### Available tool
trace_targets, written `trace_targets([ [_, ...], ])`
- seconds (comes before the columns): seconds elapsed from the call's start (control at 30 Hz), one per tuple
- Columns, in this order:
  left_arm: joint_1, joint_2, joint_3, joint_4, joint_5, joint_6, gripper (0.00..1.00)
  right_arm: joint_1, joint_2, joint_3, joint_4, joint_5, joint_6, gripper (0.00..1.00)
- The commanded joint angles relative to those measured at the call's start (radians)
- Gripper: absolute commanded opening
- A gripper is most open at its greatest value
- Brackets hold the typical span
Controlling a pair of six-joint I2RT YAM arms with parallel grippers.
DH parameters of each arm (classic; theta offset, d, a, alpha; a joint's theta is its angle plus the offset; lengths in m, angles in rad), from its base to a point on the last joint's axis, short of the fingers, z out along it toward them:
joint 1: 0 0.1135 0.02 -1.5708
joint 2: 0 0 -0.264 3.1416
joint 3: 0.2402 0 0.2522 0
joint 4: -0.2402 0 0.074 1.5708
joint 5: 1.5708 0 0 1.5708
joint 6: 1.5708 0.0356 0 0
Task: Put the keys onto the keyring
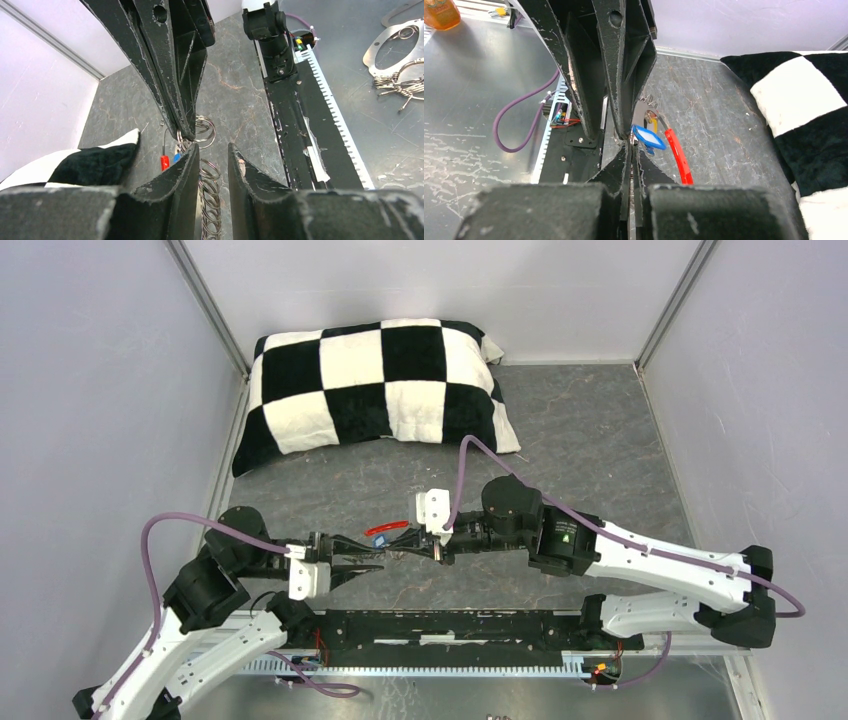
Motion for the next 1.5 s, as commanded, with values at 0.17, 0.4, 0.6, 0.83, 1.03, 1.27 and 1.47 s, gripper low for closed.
trace_targets([
  [0.17,-0.001,-0.003,0.010,0.090,-0.109,-0.066,0.32,-0.001,-0.008,0.002,0.093,-0.051,0.019,0.00],
  [0.4,-0.001,-0.035,0.012,0.127,-0.192,-0.102,0.23,0.000,-0.014,-0.016,0.091,-0.051,0.008,0.00],
  [0.6,-0.001,-0.053,0.020,0.120,-0.173,-0.107,0.25,-0.001,0.006,0.004,0.067,-0.061,-0.001,0.00],
  [0.83,-0.001,-0.021,0.030,0.035,-0.095,-0.069,0.49,-0.001,0.025,0.038,0.029,-0.065,-0.011,0.00],
  [1.03,-0.001,0.041,0.068,-0.076,0.019,-0.005,0.47,0.000,0.046,0.075,-0.016,-0.071,-0.029,0.00],
  [1.27,-0.001,0.077,0.071,-0.123,0.025,0.070,0.34,0.000,0.060,0.102,-0.047,-0.081,-0.037,0.00],
  [1.47,-0.001,0.050,0.080,-0.154,0.014,0.115,0.29,0.000,0.045,0.099,-0.049,-0.069,-0.042,0.00],
])
